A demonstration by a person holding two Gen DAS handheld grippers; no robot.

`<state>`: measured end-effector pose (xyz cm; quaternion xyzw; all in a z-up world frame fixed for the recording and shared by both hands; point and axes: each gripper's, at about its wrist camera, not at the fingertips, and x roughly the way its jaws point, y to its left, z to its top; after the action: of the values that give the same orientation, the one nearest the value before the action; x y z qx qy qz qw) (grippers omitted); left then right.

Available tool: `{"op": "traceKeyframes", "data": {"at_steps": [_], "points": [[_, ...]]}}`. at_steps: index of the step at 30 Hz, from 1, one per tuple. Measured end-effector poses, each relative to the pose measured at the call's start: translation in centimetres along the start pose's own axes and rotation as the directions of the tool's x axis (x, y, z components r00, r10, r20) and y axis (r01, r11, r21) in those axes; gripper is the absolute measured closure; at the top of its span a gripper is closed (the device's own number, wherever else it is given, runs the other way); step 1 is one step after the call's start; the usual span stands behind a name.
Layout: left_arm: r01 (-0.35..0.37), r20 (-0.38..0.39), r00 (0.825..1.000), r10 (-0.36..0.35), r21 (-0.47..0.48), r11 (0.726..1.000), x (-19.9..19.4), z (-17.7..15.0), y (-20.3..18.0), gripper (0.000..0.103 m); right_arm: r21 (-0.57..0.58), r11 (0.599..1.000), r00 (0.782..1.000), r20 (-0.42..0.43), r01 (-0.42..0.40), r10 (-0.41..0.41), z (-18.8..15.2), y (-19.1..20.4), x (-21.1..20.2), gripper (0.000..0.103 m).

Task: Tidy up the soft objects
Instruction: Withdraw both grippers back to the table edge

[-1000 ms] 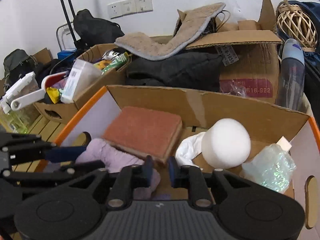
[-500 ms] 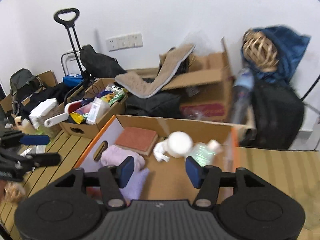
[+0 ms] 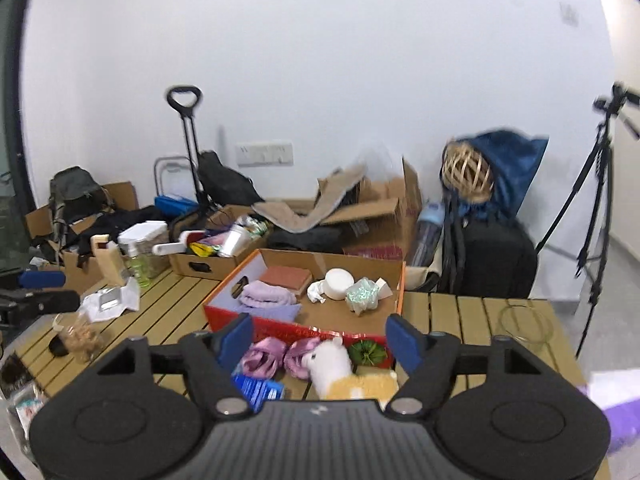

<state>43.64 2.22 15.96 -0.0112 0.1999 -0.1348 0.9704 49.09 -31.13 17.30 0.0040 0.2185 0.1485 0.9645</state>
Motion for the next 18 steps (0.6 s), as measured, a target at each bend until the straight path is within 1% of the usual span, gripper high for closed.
{"op": "traceKeyframes", "data": {"at_steps": [1,3,6,7,10,12,13,15,16,18], "points": [[-0.01,0.021,1.0,0.009,0.003,1.0,-1.9,-1.5,-0.6,0.01,-0.009,1.0,1.0,0.025,0.015,-0.015,-1.3,0.7,-1.8,0.028],[-0.032,0.073,0.997,0.031,0.008,0.999,-5.6,-4.3,-1.6,0.006,-0.012,1.0,0.997,0.069,0.025,-0.024,-3.7,1.8,-5.2,0.026],[-0.054,0.153,0.987,0.053,0.003,0.999,-11.5,-8.3,-2.7,0.002,0.012,1.0,0.991,0.13,0.016,-0.018,-7.9,3.6,-10.6,0.021],[-0.057,0.173,0.983,0.057,-0.004,0.998,-13.4,-9.6,-3.0,0.002,0.015,1.0,0.989,0.146,0.017,-0.019,-9.3,4.4,-12.3,0.02],[-0.073,0.208,0.975,0.07,0.005,0.997,-18.2,-12.8,-3.7,0.0,0.019,0.999,0.982,0.184,0.049,-0.052,-13.9,7.0,-16.6,0.017],[-0.093,0.227,0.969,0.094,-0.014,0.996,-21.2,-14.7,-4.1,0.0,0.017,0.998,0.978,0.199,0.066,-0.068,-17.0,9.1,-19.4,0.016],[-0.111,0.235,0.965,0.115,-0.029,0.993,-22.6,-15.7,-4.3,0.0,0.007,0.998,0.977,0.203,0.064,-0.064,-18.2,10.1,-20.5,0.016],[-0.142,0.26,0.955,0.141,-0.017,0.99,-25.1,-17.5,-4.9,0.0,0.002,0.999,0.976,0.214,0.053,-0.053,-20.9,11.9,-22.8,0.014],[-0.15,0.264,0.954,0.144,0.001,0.989,-26.3,-18.5,-5.2,0.0,-0.003,0.999,0.976,0.213,0.04,-0.039,-22.2,12.9,-23.9,0.013],[-0.146,0.253,0.958,0.137,0.017,0.989,-27.8,-19.9,-5.6,0.0,-0.02,1.0,0.98,0.2,0.018,-0.014,-24.4,14.3,-25.4,0.013]]}}
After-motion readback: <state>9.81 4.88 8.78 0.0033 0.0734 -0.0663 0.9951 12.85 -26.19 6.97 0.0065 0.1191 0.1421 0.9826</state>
